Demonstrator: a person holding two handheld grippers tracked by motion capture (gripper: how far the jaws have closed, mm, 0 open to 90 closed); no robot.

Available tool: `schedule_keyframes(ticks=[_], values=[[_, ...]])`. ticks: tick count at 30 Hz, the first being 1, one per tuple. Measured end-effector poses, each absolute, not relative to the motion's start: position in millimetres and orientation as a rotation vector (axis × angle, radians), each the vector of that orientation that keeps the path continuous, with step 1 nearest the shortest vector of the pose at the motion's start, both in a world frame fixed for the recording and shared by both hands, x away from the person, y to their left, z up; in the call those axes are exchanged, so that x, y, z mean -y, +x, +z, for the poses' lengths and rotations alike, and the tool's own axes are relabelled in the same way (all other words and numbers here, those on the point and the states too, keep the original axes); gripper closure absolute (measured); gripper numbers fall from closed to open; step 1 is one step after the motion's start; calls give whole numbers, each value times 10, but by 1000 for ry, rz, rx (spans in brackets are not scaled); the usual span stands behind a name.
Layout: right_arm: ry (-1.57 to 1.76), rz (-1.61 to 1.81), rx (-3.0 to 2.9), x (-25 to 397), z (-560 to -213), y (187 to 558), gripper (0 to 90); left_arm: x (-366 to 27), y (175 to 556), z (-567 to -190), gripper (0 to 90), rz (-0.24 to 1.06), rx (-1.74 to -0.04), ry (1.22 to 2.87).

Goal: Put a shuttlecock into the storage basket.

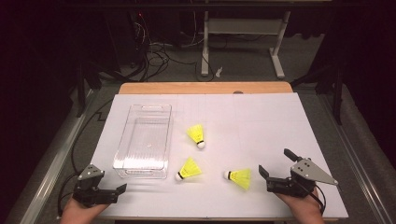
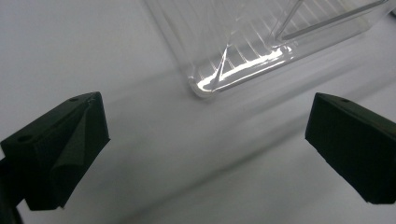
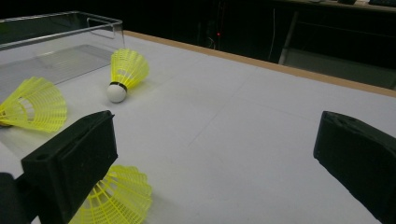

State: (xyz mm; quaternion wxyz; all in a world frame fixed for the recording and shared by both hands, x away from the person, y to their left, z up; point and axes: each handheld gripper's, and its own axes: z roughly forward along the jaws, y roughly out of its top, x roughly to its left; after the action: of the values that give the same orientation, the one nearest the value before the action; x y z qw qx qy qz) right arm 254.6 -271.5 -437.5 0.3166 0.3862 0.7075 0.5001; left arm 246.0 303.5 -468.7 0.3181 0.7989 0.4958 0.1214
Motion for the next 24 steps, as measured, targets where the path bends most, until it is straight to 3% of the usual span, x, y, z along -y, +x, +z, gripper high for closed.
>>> schedule_keyframes(ticks=[7,24], values=[[1014,1320,-1873,2694,-4377,2547,0,-2981,2501,-4644,8,293,-1313,2173],[1007,1343,-1875,2681,-4372,2535,0,-2884,2633,-4437,9,90,-1348,2314]])
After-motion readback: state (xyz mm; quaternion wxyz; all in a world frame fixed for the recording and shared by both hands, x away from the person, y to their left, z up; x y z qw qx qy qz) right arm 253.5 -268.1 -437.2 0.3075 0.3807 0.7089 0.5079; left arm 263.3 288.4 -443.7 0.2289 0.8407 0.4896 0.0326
